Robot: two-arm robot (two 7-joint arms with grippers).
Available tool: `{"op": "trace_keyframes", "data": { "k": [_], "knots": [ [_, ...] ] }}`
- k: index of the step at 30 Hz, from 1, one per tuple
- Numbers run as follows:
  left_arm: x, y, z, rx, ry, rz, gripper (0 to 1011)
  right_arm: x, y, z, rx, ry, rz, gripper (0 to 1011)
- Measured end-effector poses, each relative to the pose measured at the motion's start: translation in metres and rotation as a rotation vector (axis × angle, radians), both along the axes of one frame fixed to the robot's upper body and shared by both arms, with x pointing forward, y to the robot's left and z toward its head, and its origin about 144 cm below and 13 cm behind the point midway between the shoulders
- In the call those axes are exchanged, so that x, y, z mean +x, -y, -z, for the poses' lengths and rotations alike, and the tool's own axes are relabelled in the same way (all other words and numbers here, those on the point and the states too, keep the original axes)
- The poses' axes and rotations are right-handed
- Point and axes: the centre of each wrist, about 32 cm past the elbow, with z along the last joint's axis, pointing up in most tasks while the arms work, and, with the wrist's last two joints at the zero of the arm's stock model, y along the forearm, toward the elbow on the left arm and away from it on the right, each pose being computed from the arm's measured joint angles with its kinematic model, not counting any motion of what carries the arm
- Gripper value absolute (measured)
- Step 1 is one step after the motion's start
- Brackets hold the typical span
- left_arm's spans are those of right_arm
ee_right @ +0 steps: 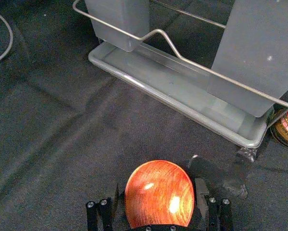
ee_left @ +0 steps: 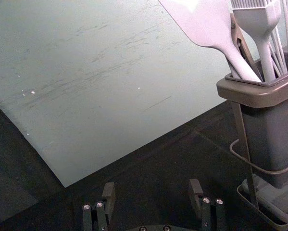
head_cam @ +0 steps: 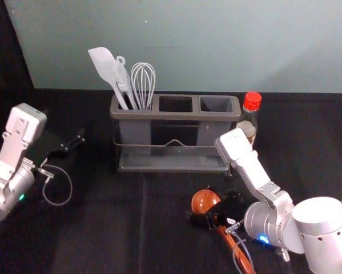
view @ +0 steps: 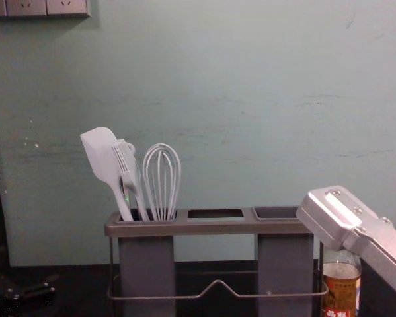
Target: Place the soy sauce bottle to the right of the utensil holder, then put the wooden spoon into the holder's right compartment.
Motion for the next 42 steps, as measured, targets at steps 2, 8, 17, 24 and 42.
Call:
{"op": "trace_keyframes", "data": {
  "k": [2, 8, 17, 24, 42],
  "knots": [
    [0.000, 0.000, 0.000, 0.000, 0.000, 0.000, 1005, 0.000, 0.000, 0.000, -0.001, 0.002, 0.001, 1003],
    [0.000, 0.000, 0.000, 0.000, 0.000, 0.000, 1005, 0.000, 0.000, 0.000, -0.006, 0.008, 0.001, 1003],
    [0.000, 0.000, 0.000, 0.000, 0.000, 0.000, 1005, 0.000, -0.001, 0.003, -0.012, 0.016, 0.000, 1002],
    [0.000, 0.000, 0.000, 0.000, 0.000, 0.000, 1005, 0.001, -0.001, 0.005, -0.016, 0.024, -0.003, 953],
    [0.000, 0.000, 0.000, 0.000, 0.000, 0.000, 1005, -0.013, 0.011, -0.012, 0.010, 0.057, -0.019, 840]
  ]
}}
